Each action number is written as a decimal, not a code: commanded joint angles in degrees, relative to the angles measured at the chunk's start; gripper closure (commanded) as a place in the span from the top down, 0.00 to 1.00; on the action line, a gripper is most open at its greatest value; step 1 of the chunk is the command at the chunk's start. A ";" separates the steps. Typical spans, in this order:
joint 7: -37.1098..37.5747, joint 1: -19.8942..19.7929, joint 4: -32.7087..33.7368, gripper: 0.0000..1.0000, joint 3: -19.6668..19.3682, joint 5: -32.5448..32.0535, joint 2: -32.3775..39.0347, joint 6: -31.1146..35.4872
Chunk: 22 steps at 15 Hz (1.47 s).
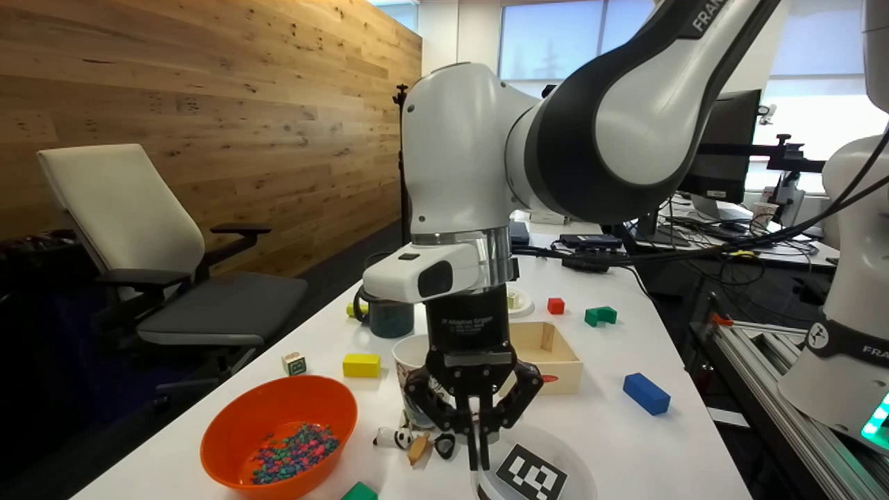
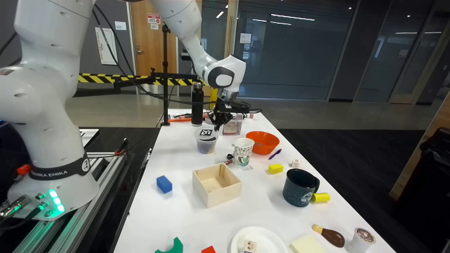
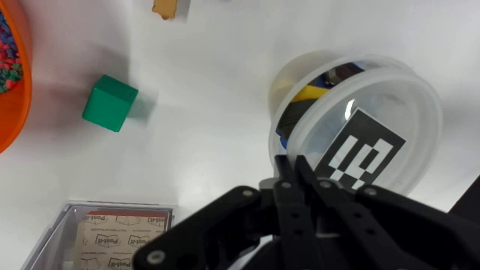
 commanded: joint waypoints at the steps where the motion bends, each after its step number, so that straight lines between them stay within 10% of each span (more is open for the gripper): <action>1: -0.84 -0.13 1.02 0.01 -0.22 -1.09 0.50 -1.47; 20: -0.70 -0.12 0.68 0.01 0.24 -0.39 2.13 -0.98; 21: -0.51 -0.09 0.66 0.31 0.26 -0.36 2.17 -1.01; 22: -0.42 -0.06 0.65 0.32 0.30 -0.41 2.23 -1.05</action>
